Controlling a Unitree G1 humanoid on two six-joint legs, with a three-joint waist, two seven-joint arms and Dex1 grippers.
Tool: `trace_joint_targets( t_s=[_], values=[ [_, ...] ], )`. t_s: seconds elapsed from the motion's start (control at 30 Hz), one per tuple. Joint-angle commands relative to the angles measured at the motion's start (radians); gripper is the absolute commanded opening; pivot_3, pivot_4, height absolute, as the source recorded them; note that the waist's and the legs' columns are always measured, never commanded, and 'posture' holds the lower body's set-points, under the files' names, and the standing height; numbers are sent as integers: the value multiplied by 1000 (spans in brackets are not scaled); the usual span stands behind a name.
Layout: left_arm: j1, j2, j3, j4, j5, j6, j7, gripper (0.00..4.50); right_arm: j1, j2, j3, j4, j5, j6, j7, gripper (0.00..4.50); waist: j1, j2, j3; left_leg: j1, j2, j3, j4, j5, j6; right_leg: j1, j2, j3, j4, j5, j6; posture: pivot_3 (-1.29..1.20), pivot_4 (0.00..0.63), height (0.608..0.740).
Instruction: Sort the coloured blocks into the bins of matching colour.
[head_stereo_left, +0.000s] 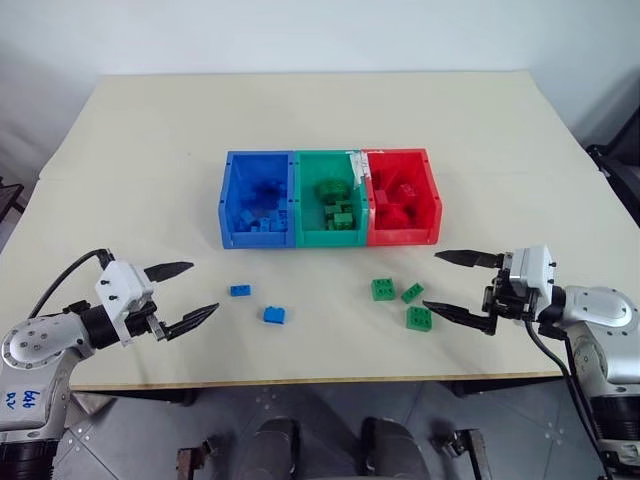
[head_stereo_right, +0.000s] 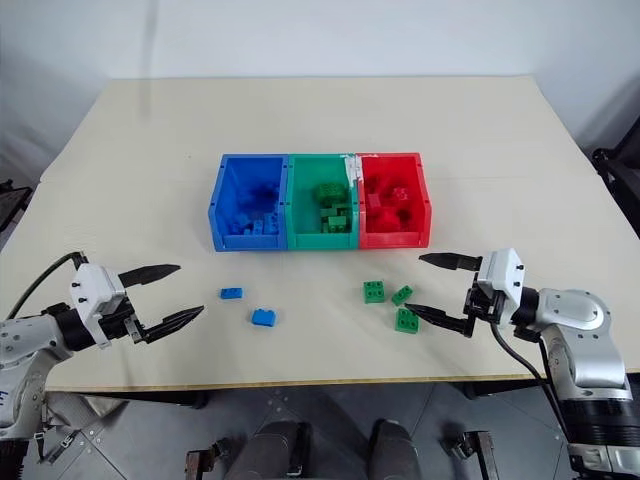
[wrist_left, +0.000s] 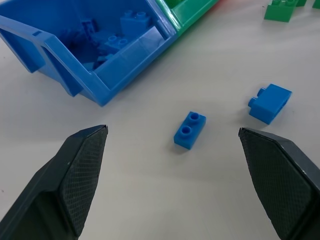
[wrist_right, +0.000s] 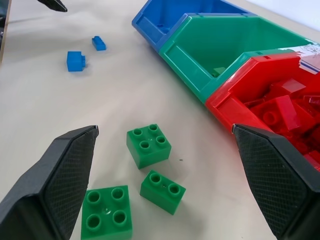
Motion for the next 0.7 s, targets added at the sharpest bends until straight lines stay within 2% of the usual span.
trace_joint_targets(
  t_s=[0.03, 0.2, 0.33, 0.53, 0.7],
  values=[
    [-8, 9, 3, -2, 10, -9, 8, 4458, 1, 8, -6, -31, 7, -7, -6, 4500, 0, 0, 0, 0, 0, 0, 0, 0, 0, 0, 0, 0, 0, 0, 0, 0, 150, 740],
    [-34, 2, -27, -15, -5, 6, -11, 4458, 19, 15, -26, -42, 8, -11, -31, 4500, 2, 0, 0, 0, 0, 0, 0, 0, 0, 0, 0, 0, 0, 0, 0, 0, 150, 740],
    [-80, -8, -65, -76, -54, 69, -12, 4458, 65, -27, -94, -37, 10, -29, -36, 4500, 4, 0, 0, 0, 0, -1, 0, 0, 0, 0, 0, 0, 0, 0, 0, 0, 150, 740],
    [-153, -25, -246, -157, -10, 51, -79, 4458, 173, -112, -212, 34, -2, -56, -2, 4500, 5, 0, 0, 0, -1, 0, 0, 0, 0, 1, -1, 0, 0, 0, 0, 0, 150, 740],
    [-207, -69, -354, -172, -1, 56, -99, 4458, 227, -154, -220, 120, -42, -119, 53, 4500, 1, 0, 0, 0, -1, 5, 1, 0, 0, 1, 0, 0, 0, 0, 0, 0, 150, 740]
  ],
)
